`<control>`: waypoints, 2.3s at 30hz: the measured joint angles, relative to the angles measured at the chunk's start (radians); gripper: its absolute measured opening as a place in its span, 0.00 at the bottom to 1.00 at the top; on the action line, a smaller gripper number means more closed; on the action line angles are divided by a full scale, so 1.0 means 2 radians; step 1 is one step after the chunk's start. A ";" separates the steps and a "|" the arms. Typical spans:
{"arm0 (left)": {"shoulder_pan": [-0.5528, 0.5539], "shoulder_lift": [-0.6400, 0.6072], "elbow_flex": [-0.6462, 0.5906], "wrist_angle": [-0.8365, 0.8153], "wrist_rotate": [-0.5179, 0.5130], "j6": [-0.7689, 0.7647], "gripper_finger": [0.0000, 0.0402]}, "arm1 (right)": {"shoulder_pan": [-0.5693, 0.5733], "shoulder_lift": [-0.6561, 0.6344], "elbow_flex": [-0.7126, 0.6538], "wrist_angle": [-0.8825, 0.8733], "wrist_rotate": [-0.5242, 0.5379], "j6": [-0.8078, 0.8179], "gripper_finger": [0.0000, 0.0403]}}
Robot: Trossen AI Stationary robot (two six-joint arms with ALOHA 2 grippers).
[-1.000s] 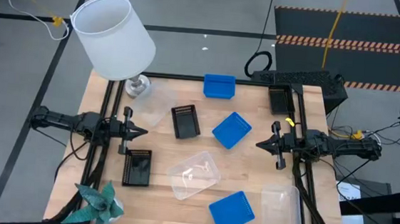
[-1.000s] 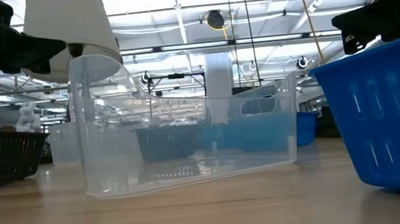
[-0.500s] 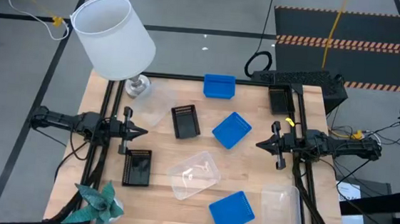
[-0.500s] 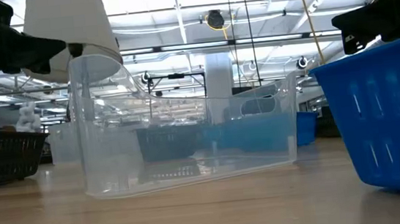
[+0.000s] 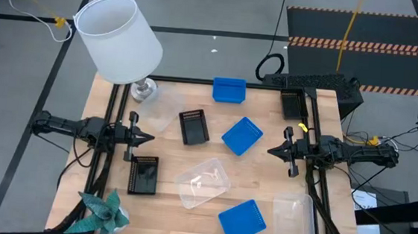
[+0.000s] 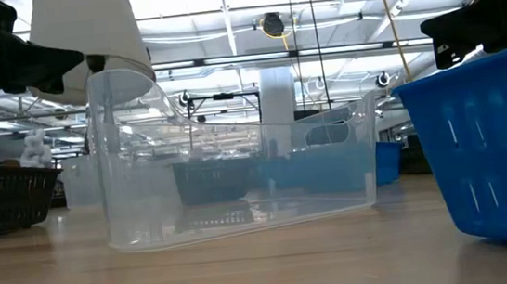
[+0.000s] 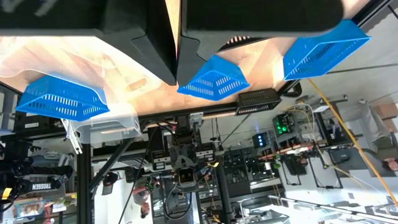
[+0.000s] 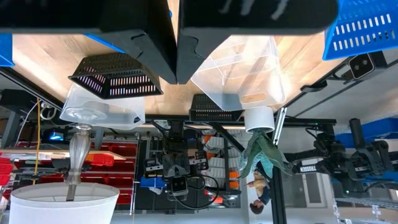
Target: Stack baskets by color
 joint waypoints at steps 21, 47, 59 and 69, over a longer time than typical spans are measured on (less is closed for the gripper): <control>0.000 0.000 0.000 0.000 0.000 0.000 0.04 | 0.000 0.000 0.000 -0.002 0.000 -0.015 0.00; 0.000 0.000 0.000 0.000 0.000 0.000 0.04 | 0.000 0.157 0.242 -0.099 0.029 -0.010 0.00; 0.000 0.000 0.000 0.000 0.000 0.000 0.04 | 0.000 0.259 0.421 -0.228 0.027 0.017 0.00; 0.000 0.000 0.000 0.000 0.000 0.000 0.04 | 0.000 0.321 0.531 -0.316 0.026 0.054 0.00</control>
